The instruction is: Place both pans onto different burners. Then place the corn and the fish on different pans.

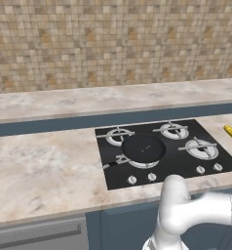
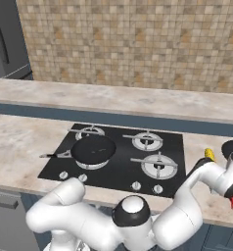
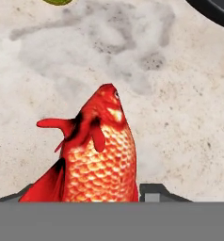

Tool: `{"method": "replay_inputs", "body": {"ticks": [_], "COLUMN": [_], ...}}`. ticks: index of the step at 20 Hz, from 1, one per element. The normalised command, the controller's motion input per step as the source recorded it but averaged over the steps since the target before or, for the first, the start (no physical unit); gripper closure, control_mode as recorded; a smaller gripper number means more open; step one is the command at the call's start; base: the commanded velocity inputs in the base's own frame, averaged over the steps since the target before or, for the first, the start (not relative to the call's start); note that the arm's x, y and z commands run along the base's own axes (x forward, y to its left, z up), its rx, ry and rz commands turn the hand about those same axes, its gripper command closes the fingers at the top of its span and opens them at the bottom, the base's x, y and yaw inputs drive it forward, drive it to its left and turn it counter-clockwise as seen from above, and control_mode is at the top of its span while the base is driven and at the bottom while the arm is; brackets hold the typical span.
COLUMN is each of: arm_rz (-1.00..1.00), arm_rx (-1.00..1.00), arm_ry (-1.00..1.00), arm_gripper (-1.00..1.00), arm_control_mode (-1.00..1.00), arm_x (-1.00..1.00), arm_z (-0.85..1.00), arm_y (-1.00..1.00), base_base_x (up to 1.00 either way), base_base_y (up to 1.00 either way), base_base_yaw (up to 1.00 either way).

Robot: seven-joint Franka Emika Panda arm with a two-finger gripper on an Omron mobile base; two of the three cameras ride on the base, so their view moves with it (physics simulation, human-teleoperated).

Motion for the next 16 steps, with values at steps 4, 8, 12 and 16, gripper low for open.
{"method": "replay_inputs", "body": {"ticks": [4, 8, 12, 16], "arm_rz": [0.00, 0.00, 0.01, 0.02], "arm_rx": [0.07, -0.01, -0.22, -0.34], "arm_ry": [0.03, 0.00, -0.05, -0.10], "arm_gripper": [1.00, 1.00, 1.00, 1.00], "arm_control_mode": [-1.00, -1.00, -1.00, -1.00], "arm_x": [0.11, -0.08, -0.35, -0.44], "arm_z": [-0.44, -0.03, 0.01, 0.04], "arm_y": [-0.07, 0.47, 1.00, 1.00], "base_base_x": [0.00, 0.00, 0.00, 0.00], "base_base_y": [0.00, 0.00, 0.00, 0.00], "base_base_yaw": [0.00, 0.00, 0.00, 0.00]}}
